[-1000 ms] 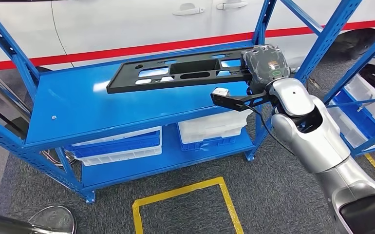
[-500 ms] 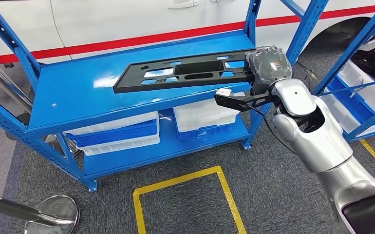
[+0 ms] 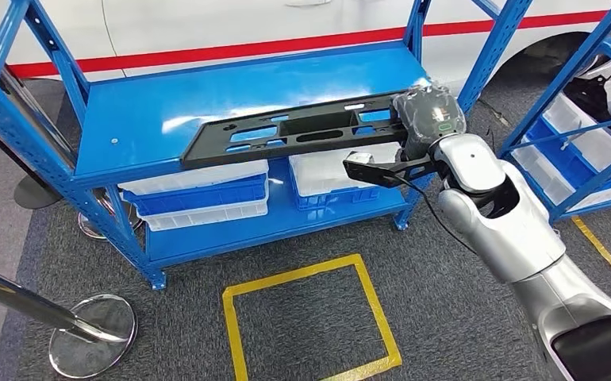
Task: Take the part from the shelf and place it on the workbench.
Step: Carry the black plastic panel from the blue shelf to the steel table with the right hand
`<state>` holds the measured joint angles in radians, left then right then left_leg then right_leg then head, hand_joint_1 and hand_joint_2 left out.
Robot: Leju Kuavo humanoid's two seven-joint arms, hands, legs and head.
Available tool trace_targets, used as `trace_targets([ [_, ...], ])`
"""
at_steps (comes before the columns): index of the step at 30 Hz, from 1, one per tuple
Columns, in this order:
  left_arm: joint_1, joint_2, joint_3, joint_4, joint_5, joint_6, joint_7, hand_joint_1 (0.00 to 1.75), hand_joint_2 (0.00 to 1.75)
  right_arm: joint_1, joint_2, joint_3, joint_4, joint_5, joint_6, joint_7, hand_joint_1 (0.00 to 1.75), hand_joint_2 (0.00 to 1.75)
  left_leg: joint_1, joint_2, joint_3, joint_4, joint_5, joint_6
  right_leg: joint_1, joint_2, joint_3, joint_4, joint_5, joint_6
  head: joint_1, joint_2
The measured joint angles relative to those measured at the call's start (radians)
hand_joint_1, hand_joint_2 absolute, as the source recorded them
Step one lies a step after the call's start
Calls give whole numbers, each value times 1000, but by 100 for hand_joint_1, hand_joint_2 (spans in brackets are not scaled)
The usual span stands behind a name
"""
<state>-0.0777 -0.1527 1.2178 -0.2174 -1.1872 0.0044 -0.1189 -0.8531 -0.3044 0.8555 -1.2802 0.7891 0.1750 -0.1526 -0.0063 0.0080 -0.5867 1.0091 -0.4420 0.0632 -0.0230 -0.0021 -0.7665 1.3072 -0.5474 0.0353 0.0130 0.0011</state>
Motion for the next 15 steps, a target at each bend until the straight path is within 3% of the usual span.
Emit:
trace_targets([
  [2, 0, 1, 1, 0, 0, 0, 0, 0, 175, 5, 0, 5, 8, 0, 0, 0, 175, 175, -6, 0, -31, 7, 18, 0, 3, 0, 45, -10, 34, -7, 0, 0],
  [3, 0, 1, 2, 0, 0, 0, 0, 0, 175, 6, 0, 7, 12, 0, -1, 0, 175, 175, -8, 0, -44, 10, 26, -1, 6, 0, 92, -63, 54, -15, 0, 0],
  [5, -1, -2, 3, 0, 0, 0, 2, 0, 175, 5, 0, 10, 16, -2, -2, -2, 175, 175, -11, -1, -61, 14, 41, -6, 16, -2, 194, -201, 48, -33, 0, 0],
  [7, -1, -5, 5, 0, 0, 1, 5, 0, 175, 4, 1, 10, 20, -4, -3, -4, 175, 175, -8, 0, -64, 11, 57, -17, 26, -4, 242, -280, 34, -45, 0, 0],
  [9, 0, -5, 7, 0, 0, 1, 9, 0, 175, 3, 2, 10, 25, -5, -4, -5, 175, 175, -4, 0, -65, 5, 70, -28, 26, -6, 239, -296, 53, -52, 1, 0],
  [11, 0, -5, 9, 0, 0, 2, 12, 0, 175, 2, 4, 10, 28, -7, -4, -6, 175, 175, -4, -4, -79, 22, 40, -38, 19, -10, 227, -316, 81, -65, 0, 0],
  [13, -1, -4, 12, 0, 0, 4, 15, 0, 175, 2, 8, 11, 31, -9, -4, -9, 175, 175, 1, -7, -109, 113, -54, -49, 15, -13, 203, -325, 111, -73, -1, 0],
  [15, 0, -4, 15, 0, -1, 7, 18, 0, 175, 5, 11, 11, 34, -12, -4, -11, 175, 175, 11, -7, -133, 241, -130, -61, 14, -13, 169, -322, 135, -71, -1, 0],
])
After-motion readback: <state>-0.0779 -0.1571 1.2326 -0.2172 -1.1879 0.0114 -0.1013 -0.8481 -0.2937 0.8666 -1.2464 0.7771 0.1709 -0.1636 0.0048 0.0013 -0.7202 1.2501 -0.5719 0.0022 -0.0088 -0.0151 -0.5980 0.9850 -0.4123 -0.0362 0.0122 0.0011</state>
